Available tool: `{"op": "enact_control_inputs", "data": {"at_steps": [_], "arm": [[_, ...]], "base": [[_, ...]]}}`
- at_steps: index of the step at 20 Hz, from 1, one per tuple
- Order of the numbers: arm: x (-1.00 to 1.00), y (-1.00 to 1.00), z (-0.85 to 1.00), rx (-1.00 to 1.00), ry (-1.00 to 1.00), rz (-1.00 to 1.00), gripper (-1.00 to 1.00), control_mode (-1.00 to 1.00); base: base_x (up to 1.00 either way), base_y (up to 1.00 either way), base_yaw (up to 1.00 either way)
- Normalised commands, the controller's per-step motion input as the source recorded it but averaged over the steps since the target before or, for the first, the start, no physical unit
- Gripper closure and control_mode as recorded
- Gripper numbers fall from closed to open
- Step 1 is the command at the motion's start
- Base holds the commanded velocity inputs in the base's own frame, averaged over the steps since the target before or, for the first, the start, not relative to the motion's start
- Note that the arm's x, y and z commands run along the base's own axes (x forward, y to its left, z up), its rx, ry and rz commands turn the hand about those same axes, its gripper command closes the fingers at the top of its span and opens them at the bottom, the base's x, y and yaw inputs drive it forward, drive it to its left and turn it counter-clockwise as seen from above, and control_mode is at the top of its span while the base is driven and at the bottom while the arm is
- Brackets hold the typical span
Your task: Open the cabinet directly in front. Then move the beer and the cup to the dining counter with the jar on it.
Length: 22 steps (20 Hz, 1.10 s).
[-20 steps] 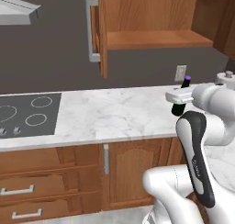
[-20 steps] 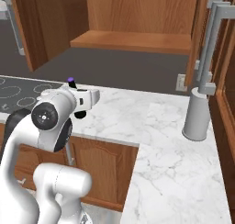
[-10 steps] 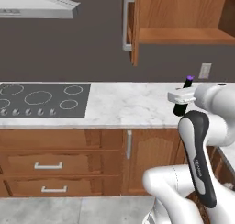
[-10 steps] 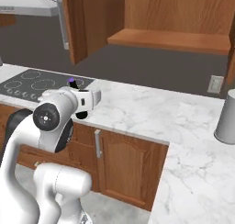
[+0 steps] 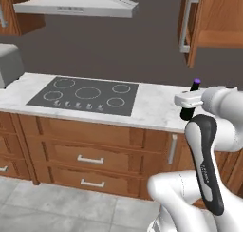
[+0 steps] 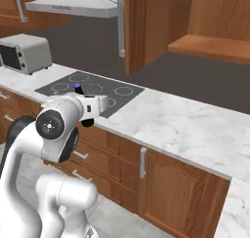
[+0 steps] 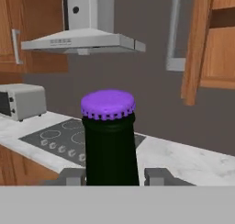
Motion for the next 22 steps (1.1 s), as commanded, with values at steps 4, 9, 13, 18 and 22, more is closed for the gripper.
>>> {"op": "enact_control_inputs", "data": {"at_steps": [4, 9, 13, 18, 22], "arm": [[0.00, 0.00, 0.00, 0.00, 0.00, 0.00, 1.00, 1.00], [0.00, 0.00, 0.00, 0.00, 0.00, 0.00, 1.00, 1.00], [0.00, 0.00, 0.00, 0.00, 0.00, 0.00, 1.00, 1.00], [0.00, 0.00, 0.00, 0.00, 0.00, 0.00, 1.00, 1.00], [0.00, 0.00, 0.00, 0.00, 0.00, 0.00, 1.00, 1.00]], "base": [[-0.05, 0.54, 0.38], [-0.13, 0.42, 0.35], [-0.14, 0.29, 0.34], [-0.16, 0.24, 0.32], [-0.07, 0.25, 0.34]]}}
